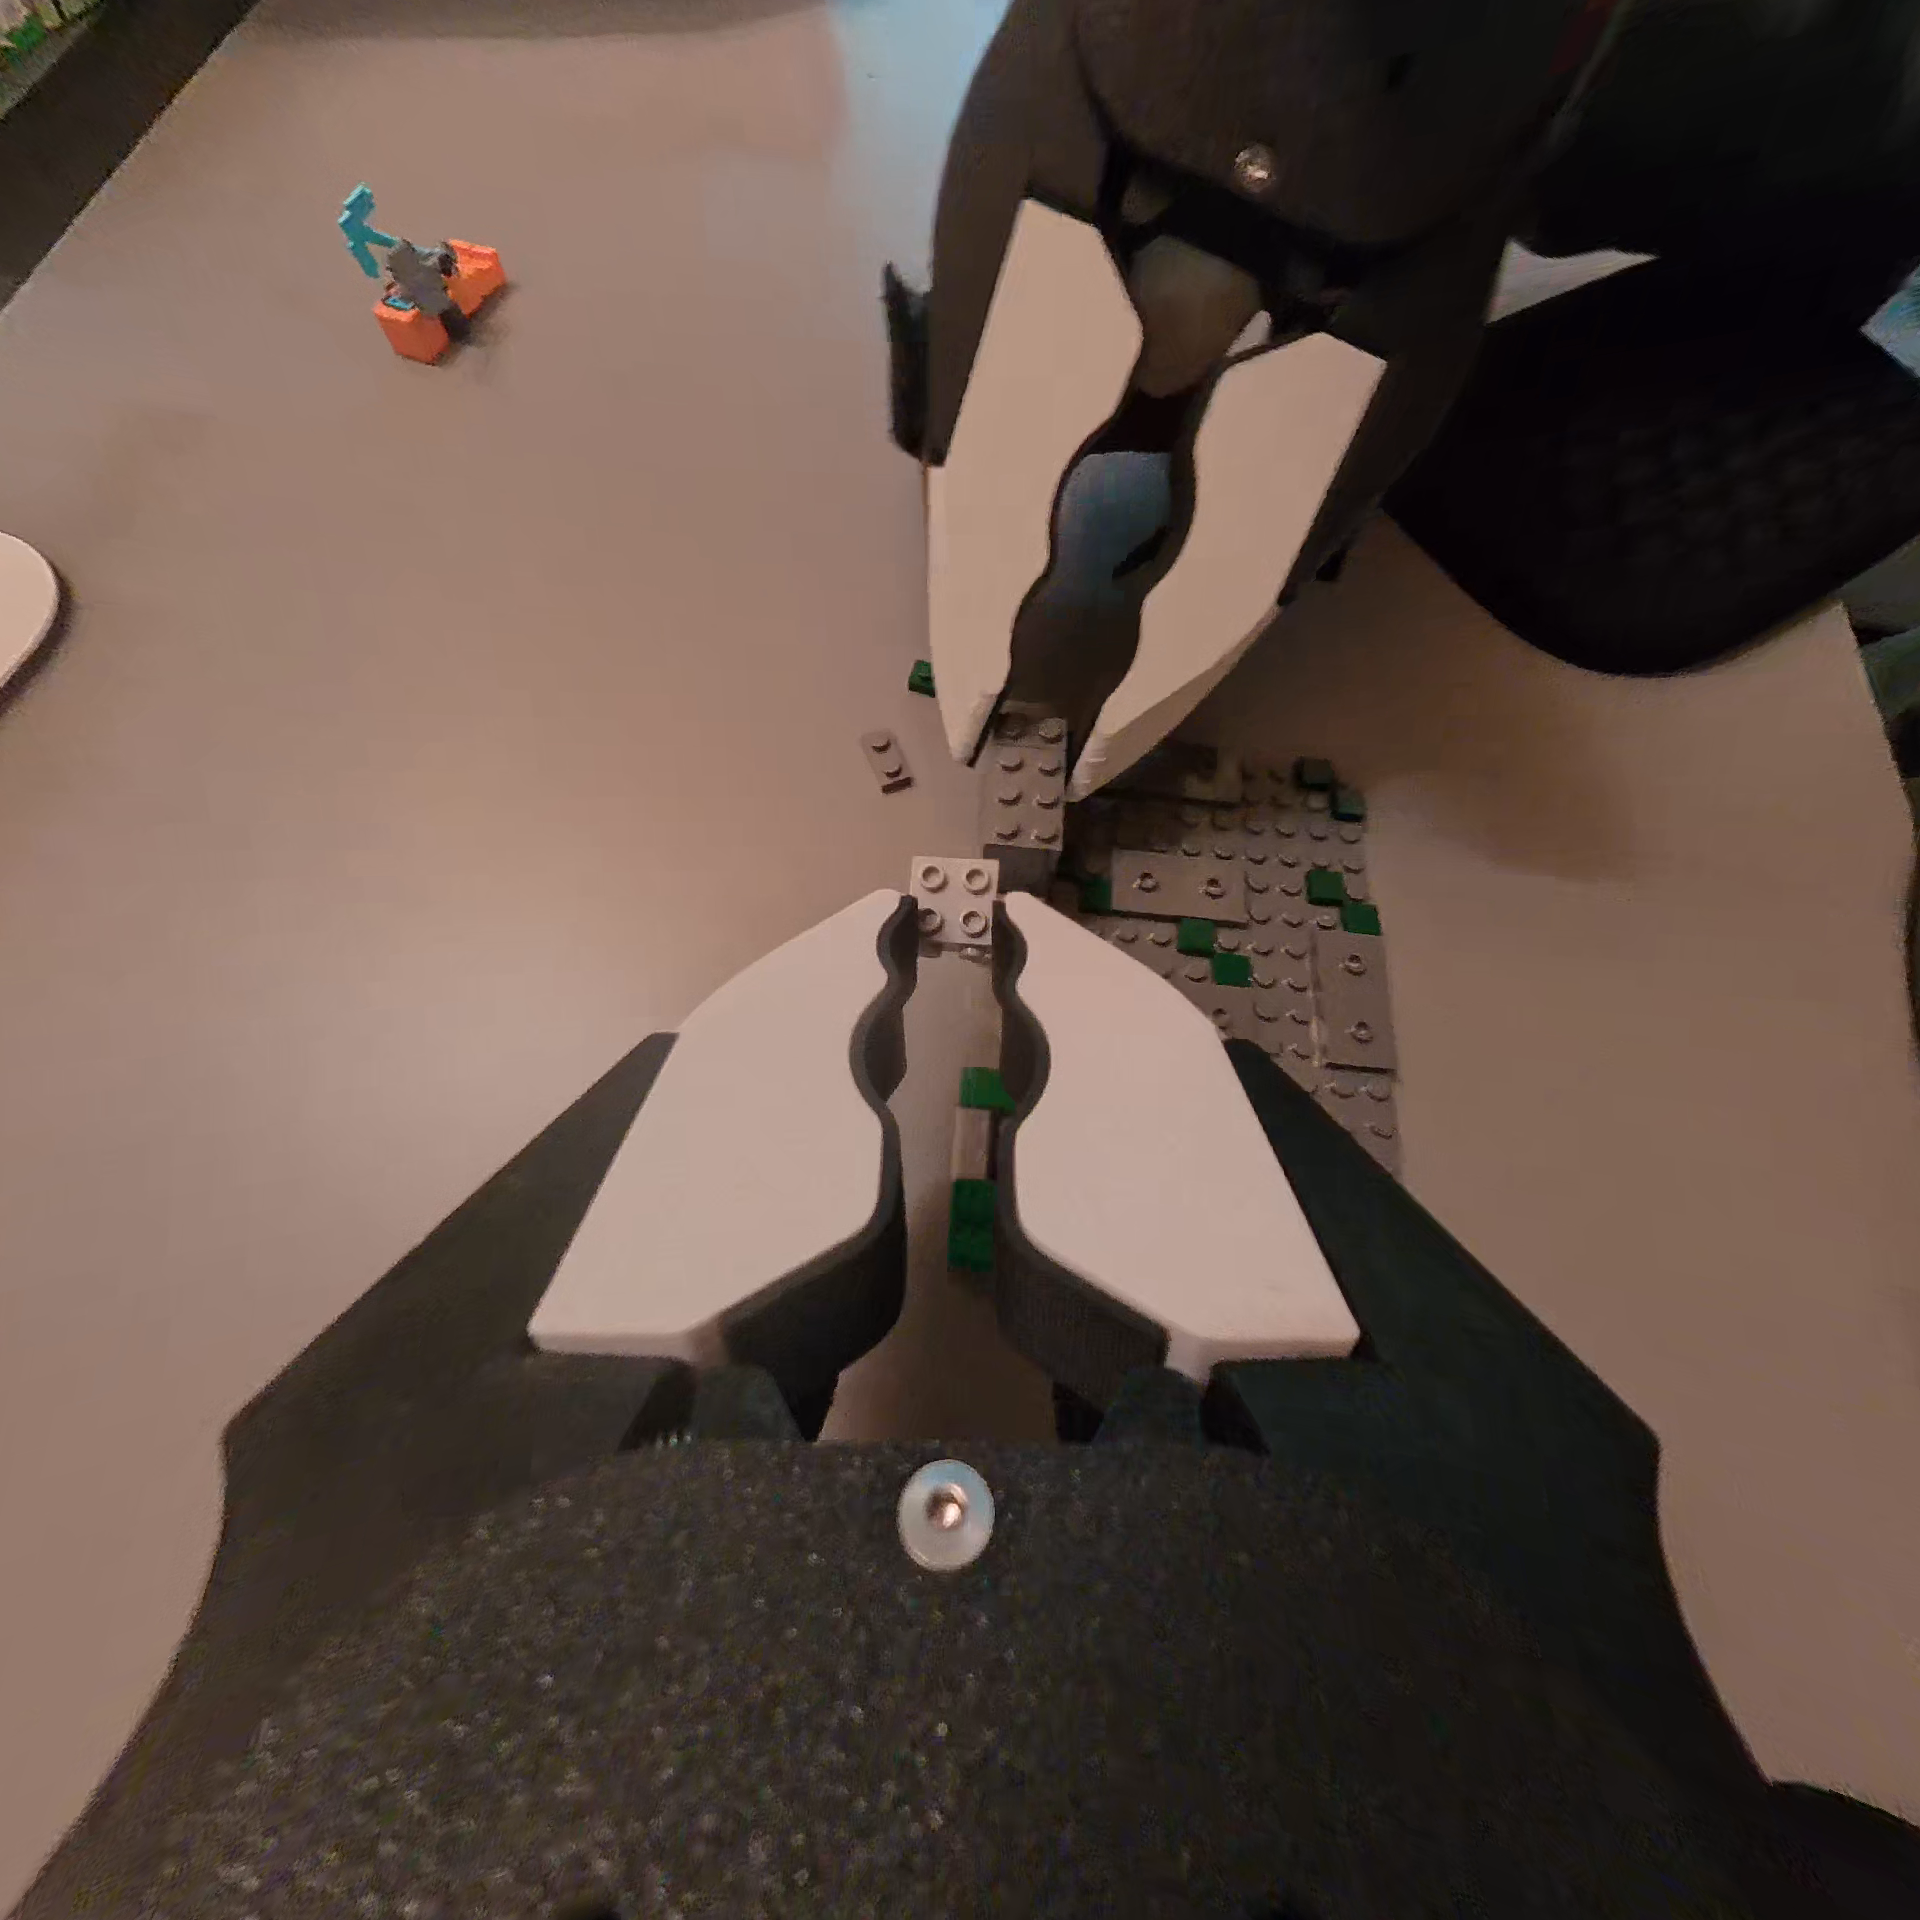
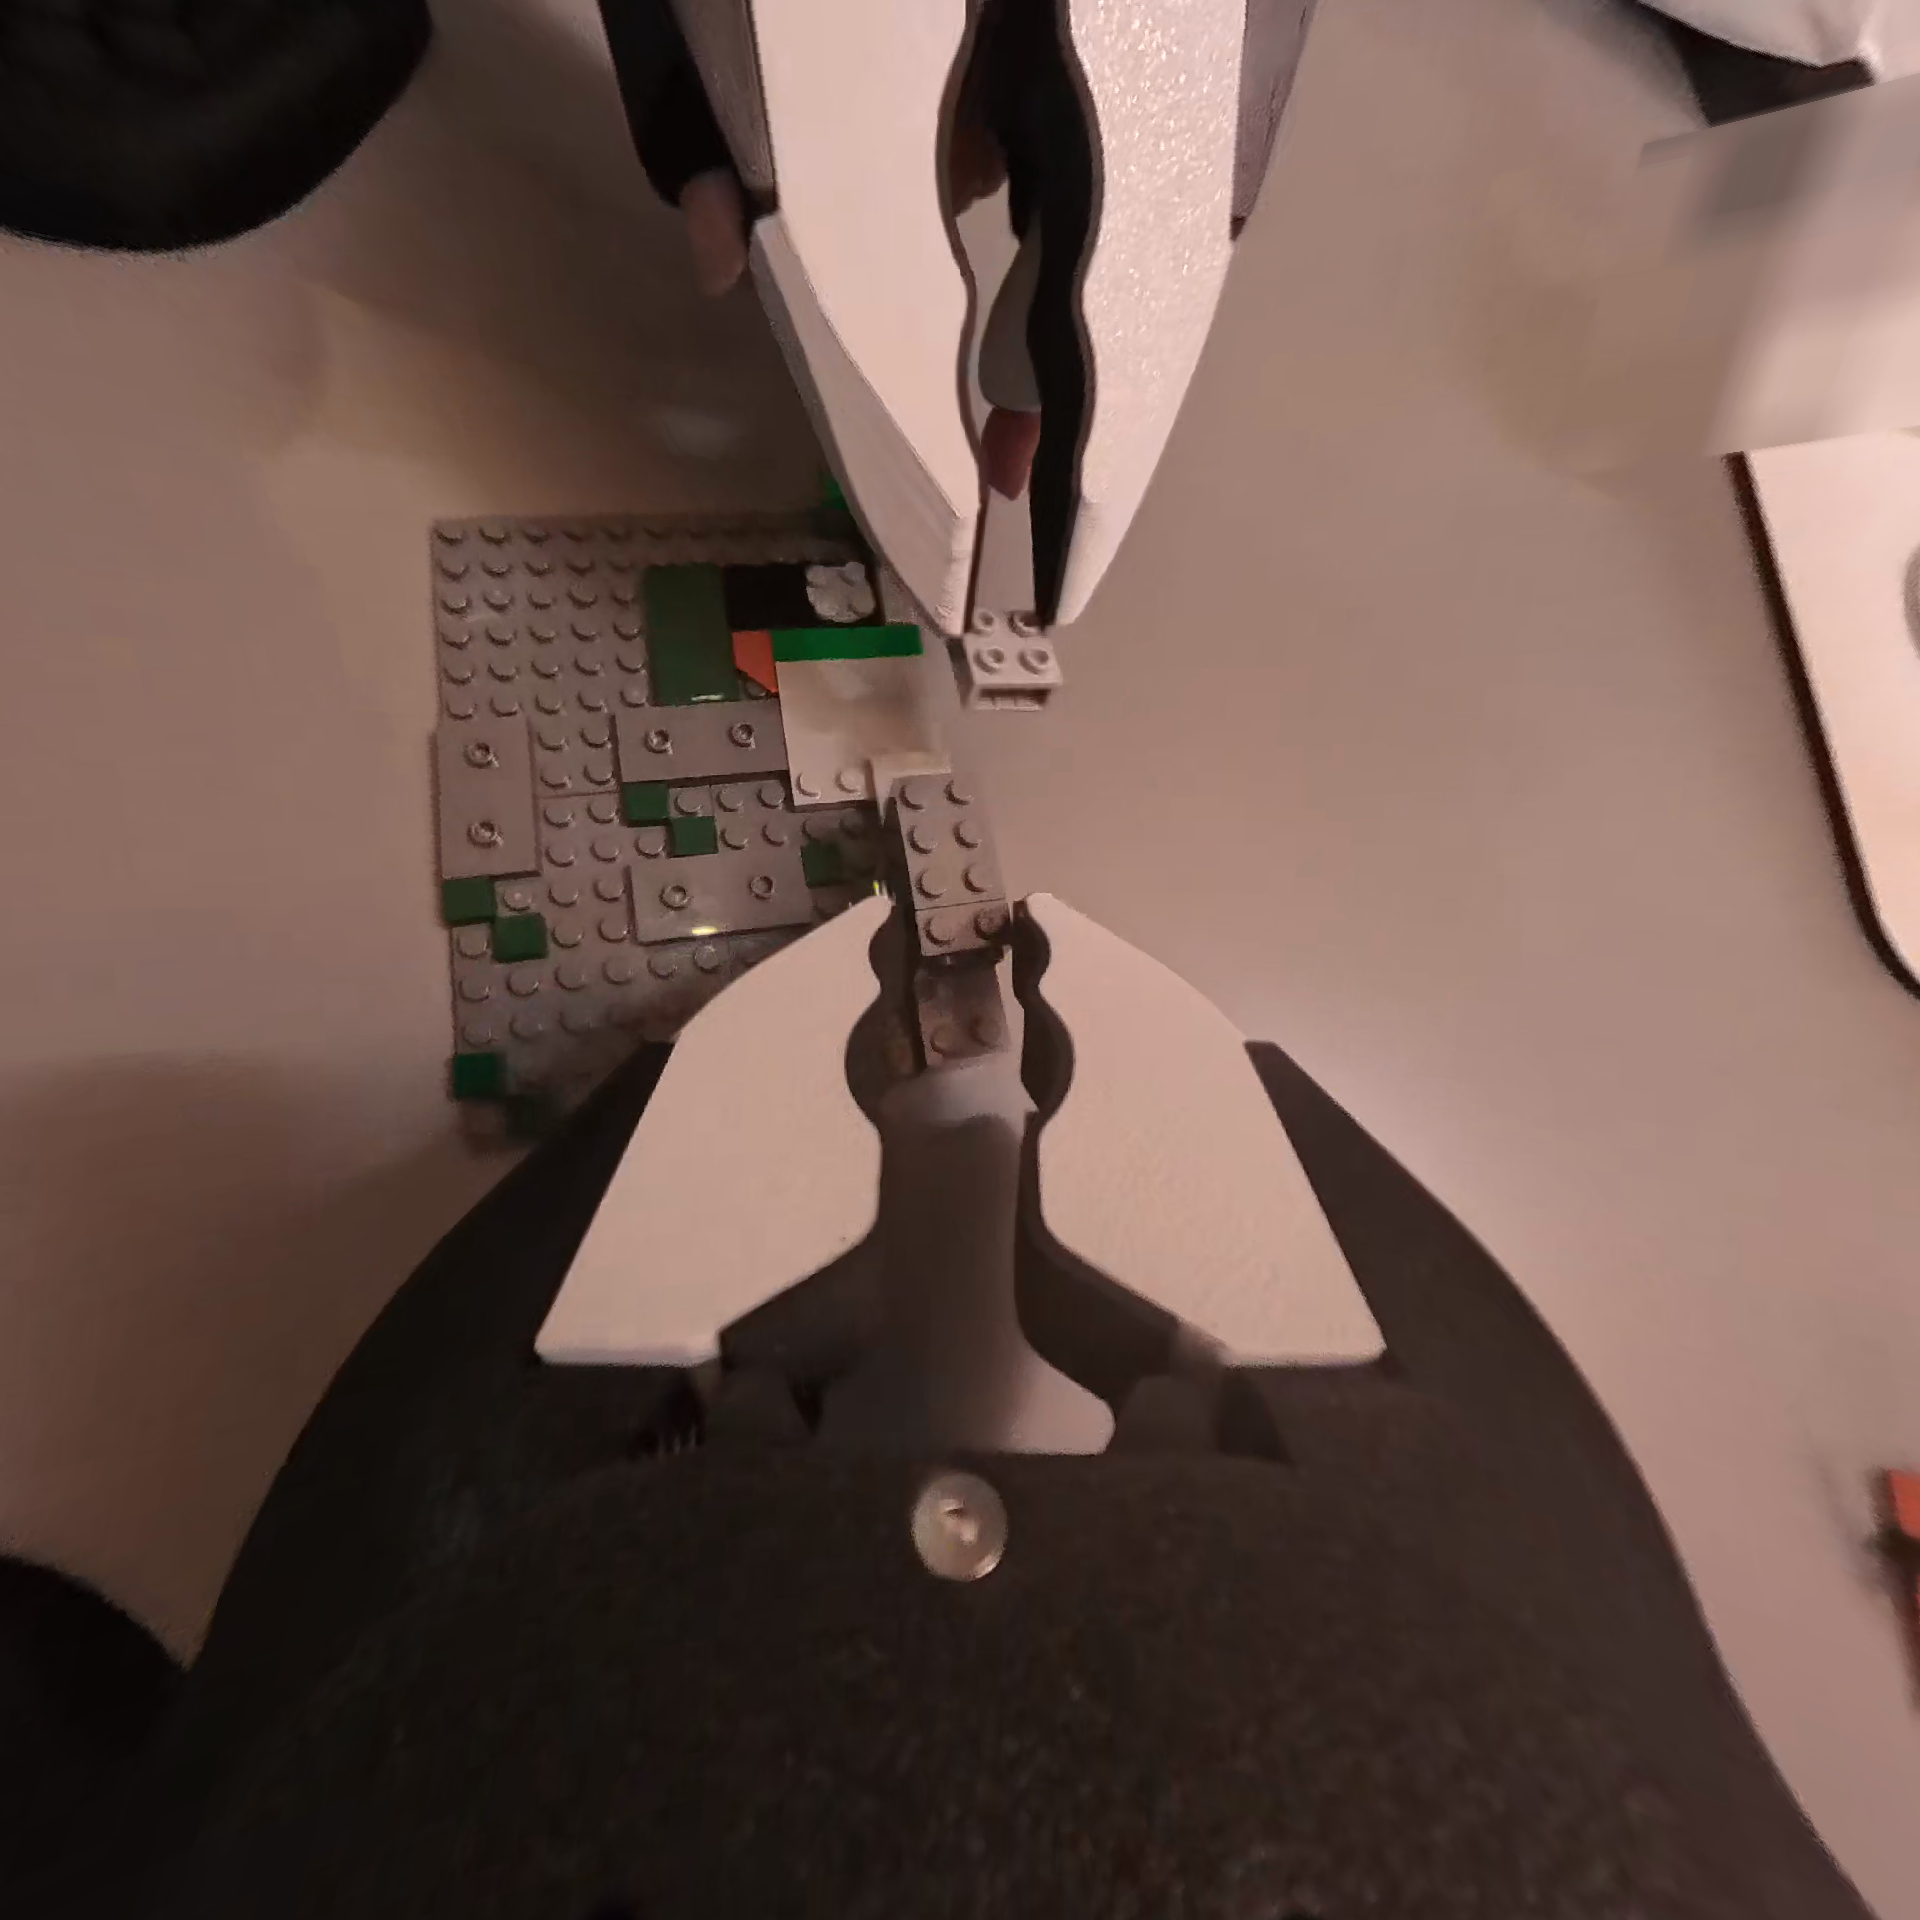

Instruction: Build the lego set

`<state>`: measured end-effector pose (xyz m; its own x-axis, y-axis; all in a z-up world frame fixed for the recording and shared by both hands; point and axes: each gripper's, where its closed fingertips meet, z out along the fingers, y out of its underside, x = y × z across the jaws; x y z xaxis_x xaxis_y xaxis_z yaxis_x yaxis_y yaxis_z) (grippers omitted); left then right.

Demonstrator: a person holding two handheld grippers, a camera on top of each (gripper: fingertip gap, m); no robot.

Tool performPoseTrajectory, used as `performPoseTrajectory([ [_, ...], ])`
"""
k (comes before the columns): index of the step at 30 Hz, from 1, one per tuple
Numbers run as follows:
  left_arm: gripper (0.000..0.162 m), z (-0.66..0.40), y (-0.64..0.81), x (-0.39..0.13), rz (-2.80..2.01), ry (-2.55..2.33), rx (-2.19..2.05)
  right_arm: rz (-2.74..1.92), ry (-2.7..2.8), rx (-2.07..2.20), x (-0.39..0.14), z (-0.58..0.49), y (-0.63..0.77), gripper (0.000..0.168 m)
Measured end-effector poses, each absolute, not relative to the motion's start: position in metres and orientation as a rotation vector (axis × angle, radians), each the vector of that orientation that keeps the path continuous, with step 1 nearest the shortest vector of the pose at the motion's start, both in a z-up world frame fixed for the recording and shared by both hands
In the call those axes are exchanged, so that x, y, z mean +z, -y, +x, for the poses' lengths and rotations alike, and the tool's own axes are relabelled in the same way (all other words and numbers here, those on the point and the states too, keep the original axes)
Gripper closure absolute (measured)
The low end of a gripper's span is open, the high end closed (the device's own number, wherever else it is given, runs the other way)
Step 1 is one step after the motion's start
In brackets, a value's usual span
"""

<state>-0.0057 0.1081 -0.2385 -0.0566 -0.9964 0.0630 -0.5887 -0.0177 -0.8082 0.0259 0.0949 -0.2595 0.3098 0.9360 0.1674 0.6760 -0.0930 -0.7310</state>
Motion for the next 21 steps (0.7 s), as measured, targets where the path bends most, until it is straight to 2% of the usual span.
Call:
performPoseTrajectory([
  [8,0.149,-0.004,-0.095,-0.233,-1.612,-1.707,-0.985,-1.756,1.729,0.545,-0.259,0.034,-0.098,0.150],
  [10,0.149,-0.004,-0.093,-0.229,-1.604,-1.692,-1.012,-1.758,1.693,0.561,-0.249,0.032,-0.100,0.142],
  [15,0.149,-0.006,-0.089,-0.217,-1.601,-1.622,-1.147,-1.620,1.530,0.522,-0.211,0.009,-0.091,0.144],
  [21,0.149,-0.003,-0.074,-0.212,-1.524,-1.711,-1.106,-1.740,1.387,0.555,-0.217,-0.009,-0.082,0.138],
])
